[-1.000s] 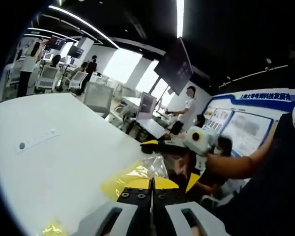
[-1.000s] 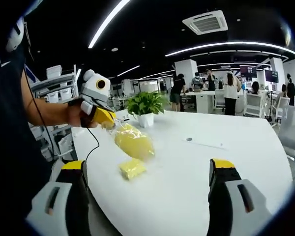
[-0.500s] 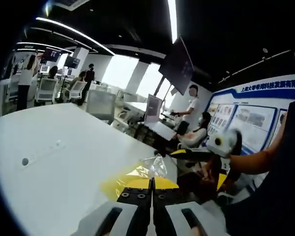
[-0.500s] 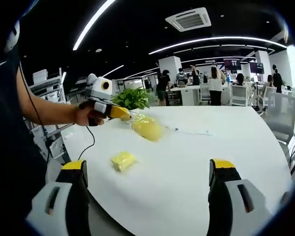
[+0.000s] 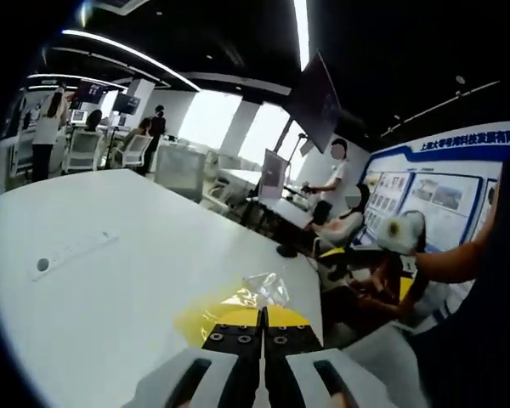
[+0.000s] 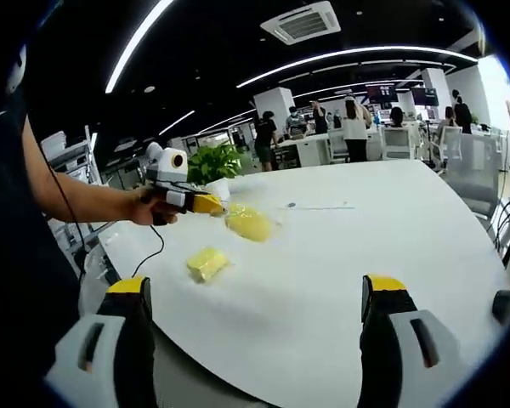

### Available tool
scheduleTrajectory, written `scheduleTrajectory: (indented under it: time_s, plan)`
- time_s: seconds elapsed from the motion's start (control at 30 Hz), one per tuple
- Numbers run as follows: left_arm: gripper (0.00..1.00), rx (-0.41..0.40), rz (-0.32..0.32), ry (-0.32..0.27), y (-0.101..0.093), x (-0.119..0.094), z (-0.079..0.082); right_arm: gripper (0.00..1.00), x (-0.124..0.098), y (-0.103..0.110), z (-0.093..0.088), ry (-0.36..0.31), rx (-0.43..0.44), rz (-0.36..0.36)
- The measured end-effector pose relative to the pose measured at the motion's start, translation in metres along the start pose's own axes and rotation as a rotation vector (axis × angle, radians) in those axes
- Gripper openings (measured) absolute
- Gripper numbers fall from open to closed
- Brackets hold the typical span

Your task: Compare the silicone blocks by pressing each to a similar depth, holding the contact briefly, and releasing to observe deformation and rebound differences across the visible hardness samples.

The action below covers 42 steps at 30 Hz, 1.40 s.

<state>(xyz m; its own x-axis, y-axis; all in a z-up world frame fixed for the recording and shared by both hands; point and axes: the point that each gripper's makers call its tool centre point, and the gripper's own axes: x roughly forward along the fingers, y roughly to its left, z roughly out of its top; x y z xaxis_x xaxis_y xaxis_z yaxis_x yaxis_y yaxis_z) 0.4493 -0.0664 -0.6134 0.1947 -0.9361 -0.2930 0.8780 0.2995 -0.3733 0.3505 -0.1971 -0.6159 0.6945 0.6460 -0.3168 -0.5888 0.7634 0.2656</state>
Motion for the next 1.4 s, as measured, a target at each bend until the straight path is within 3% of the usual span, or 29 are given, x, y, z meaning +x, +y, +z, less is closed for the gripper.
scheduleTrajectory:
  time_s: [0.13,0.33,0.53,0.9,1.0,1.03,1.1,1.17,1.23,1.33,1.4]
  plan:
    - [0.0,0.06,0.001,-0.037,0.006,0.001,-0.003,0.97,0.0,-0.004,-0.003,0.004,0.007,-0.011]
    - [0.0,0.072,0.047,0.002,0.022,0.009,-0.025,0.97,-0.001,-0.011,-0.007,0.009,-0.007,-0.052]
    - [0.0,0.001,0.036,0.016,0.026,0.012,-0.05,0.97,-0.005,-0.014,-0.013,0.023,0.002,-0.055]
    - [0.0,-0.081,-0.017,0.025,0.027,0.016,-0.071,0.97,-0.003,-0.011,-0.017,0.017,0.048,-0.049]
    - [0.0,-0.114,-0.023,0.086,0.022,0.018,-0.088,0.97,-0.003,-0.012,-0.016,0.012,0.051,-0.051]
    - [0.0,-0.158,-0.026,0.114,0.02,0.018,-0.095,0.97,-0.004,-0.012,-0.017,0.012,0.051,-0.053]
    - [0.0,-0.209,0.009,0.134,0.026,0.016,-0.104,0.97,-0.006,-0.013,-0.016,0.008,0.05,-0.057]
    - [0.0,-0.216,0.001,0.103,0.027,0.014,-0.103,0.97,-0.009,-0.014,-0.012,-0.025,0.063,-0.051]
    - [0.0,-0.256,0.005,0.117,0.027,0.013,-0.105,0.97,-0.011,-0.016,-0.013,-0.027,0.065,-0.063]
    - [0.0,-0.279,0.036,0.248,0.029,0.011,-0.129,0.97,-0.011,-0.018,-0.016,-0.016,0.065,-0.074]
    - [0.0,-0.245,0.048,0.275,0.03,0.011,-0.137,0.97,-0.012,-0.019,-0.014,-0.029,0.071,-0.078]
